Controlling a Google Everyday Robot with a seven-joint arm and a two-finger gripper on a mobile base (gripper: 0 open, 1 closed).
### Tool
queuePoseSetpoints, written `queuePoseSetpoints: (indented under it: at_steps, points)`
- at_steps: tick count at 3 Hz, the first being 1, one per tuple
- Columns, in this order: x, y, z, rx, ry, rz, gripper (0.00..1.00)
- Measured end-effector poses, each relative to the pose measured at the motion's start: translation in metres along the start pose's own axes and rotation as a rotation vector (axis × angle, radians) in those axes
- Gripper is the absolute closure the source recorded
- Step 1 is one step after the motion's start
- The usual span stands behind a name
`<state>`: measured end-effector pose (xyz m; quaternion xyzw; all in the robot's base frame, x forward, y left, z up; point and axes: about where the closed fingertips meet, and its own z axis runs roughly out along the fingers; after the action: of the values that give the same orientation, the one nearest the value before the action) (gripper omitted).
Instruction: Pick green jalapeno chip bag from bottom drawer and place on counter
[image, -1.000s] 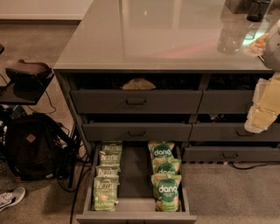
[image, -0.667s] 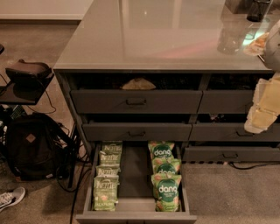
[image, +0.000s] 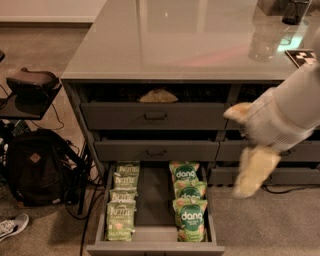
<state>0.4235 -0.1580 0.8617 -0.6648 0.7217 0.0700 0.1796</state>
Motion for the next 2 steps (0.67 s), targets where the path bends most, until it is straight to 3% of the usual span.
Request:
queuePoseSetpoints:
  at_steps: [1,2]
  points:
    - [-0.03,0.017,0.121,-0.158,-0.209,-0.007,0.0]
    - [-0.056,0.028,0.228,-0.264,-0.337,0.044,0.0]
